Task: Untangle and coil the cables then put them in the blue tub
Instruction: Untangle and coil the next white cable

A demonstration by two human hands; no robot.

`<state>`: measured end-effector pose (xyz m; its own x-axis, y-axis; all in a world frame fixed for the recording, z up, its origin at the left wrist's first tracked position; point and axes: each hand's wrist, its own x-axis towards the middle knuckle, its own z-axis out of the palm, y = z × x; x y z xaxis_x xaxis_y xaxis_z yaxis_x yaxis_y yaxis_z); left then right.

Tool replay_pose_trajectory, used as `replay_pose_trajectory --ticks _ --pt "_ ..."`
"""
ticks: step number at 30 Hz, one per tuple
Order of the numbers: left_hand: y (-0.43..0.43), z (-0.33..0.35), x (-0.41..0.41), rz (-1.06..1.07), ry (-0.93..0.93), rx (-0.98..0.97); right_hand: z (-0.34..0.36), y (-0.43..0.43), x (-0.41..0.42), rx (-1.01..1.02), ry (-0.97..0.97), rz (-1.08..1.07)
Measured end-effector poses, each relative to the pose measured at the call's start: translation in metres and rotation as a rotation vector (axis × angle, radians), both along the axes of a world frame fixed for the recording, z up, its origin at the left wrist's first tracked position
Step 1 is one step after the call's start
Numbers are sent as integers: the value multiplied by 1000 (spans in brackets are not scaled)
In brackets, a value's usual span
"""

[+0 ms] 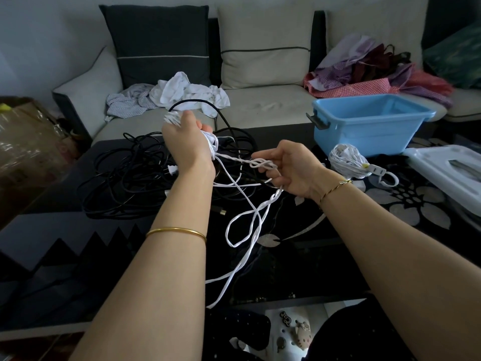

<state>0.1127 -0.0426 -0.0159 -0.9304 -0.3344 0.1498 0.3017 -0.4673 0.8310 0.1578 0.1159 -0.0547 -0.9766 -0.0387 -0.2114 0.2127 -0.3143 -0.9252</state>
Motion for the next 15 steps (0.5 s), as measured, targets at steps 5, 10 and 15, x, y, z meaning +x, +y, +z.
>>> replay_pose_trajectory --ticks 5,10,15 --pt "-3 6 0 138 93 -106 -2 1 -2 242 -22 -14" --pt "-6 10 6 188 106 -243 1 7 0 390 150 -38" --pt "-6 3 13 8 118 -778 7 15 4 328 275 -1"
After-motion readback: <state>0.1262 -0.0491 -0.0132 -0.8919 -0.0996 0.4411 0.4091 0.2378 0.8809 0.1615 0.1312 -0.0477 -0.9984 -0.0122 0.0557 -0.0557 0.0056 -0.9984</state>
